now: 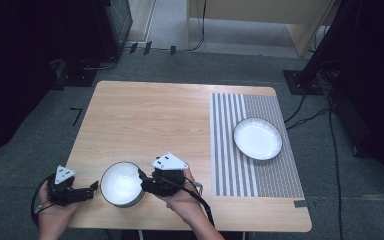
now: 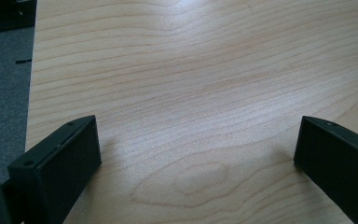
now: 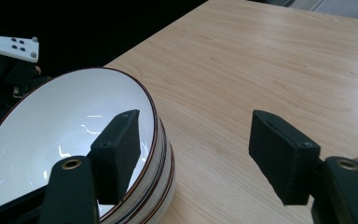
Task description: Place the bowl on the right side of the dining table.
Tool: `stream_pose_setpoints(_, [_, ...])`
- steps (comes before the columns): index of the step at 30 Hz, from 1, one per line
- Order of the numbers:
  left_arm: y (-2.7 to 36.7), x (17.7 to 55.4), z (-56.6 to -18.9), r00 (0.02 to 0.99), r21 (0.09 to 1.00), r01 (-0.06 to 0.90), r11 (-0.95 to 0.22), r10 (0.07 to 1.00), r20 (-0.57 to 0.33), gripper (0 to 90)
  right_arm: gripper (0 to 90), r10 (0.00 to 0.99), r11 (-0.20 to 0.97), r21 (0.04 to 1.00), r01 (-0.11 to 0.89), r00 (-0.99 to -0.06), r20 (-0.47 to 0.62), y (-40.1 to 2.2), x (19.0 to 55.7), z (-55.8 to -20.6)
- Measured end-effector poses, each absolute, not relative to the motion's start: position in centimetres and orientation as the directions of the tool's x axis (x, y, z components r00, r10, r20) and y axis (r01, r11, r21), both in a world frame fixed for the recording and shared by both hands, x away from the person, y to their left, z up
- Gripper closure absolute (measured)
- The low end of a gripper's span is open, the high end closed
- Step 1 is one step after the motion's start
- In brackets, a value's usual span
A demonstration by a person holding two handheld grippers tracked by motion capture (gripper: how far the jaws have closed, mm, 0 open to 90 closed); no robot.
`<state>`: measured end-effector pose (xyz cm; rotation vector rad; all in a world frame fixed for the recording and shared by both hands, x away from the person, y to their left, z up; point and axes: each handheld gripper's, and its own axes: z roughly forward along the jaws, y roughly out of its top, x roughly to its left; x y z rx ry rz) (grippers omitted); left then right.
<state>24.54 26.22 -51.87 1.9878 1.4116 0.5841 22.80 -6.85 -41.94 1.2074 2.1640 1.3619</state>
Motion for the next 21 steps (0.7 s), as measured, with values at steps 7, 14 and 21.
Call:
stream_pose_setpoints(7, [26.2,24.5,-51.9,0.330,0.707,0.668,-0.233,0.944,0.000,0.0,40.1,0.778,0.205,0.844,0.495,-0.605,0.166,-6.1,22.9,-42.5])
stream_pose_setpoints(14, [26.2,24.5,-51.9,0.330,0.707,0.668,-0.233,0.944,0.000,0.0,48.1,0.772,0.219,0.829,0.515,-0.611,0.176,-4.8,23.2,-43.1])
stream_pose_setpoints(21, [26.2,24.5,-51.9,0.331,0.706,0.668,-0.235,0.944,0.001,0.0,55.8,0.768,0.233,0.809,0.540,-0.613,0.188,-3.9,23.5,-43.6])
